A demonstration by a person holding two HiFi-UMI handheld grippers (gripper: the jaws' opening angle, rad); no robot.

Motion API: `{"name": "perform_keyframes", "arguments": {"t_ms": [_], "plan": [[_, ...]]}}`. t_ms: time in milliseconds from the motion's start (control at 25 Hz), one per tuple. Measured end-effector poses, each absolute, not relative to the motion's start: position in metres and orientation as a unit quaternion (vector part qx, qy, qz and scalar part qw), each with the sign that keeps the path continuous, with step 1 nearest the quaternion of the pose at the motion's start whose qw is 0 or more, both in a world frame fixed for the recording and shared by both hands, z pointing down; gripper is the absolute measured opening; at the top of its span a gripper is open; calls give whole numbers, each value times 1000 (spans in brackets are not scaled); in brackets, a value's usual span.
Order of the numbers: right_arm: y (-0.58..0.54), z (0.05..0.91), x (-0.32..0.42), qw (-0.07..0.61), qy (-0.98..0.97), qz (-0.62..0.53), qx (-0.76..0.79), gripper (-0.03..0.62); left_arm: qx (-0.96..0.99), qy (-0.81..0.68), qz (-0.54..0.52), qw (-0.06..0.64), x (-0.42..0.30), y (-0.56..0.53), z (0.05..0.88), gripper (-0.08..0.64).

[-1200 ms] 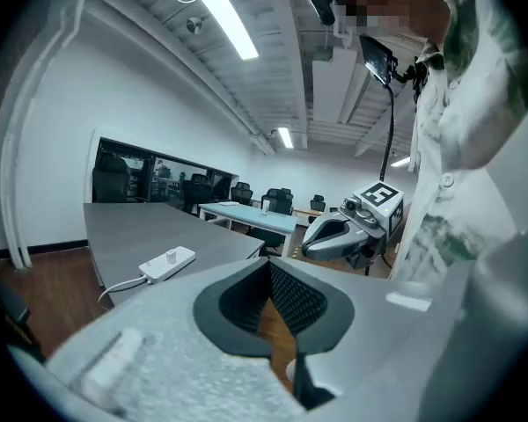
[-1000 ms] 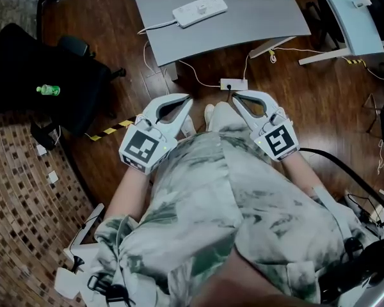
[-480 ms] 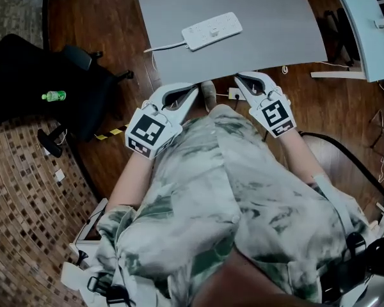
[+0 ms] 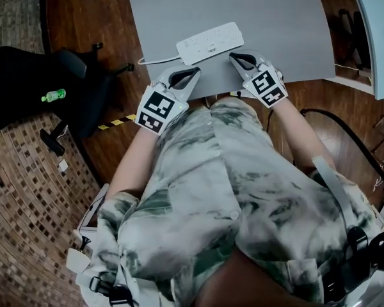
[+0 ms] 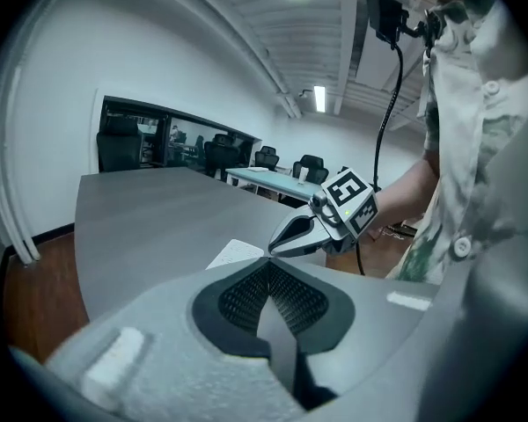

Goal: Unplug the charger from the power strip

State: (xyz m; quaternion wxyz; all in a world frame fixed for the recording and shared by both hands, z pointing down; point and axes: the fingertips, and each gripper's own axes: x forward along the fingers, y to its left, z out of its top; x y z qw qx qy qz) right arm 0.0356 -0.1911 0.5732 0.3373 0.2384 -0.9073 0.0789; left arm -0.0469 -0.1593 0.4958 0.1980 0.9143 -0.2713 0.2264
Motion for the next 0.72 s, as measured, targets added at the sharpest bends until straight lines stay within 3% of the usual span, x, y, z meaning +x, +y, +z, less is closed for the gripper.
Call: {"name": "perform_keyframes", "arguments": {"t_ms": [120,720], "plan": [[-205,592,31,353,-909,69,210,6,906,-270,259,197,-37,-176,519,94],[-221,635,7,393,-910,28,127,5,878,-209,407,142,-5,-221,609,150]]}}
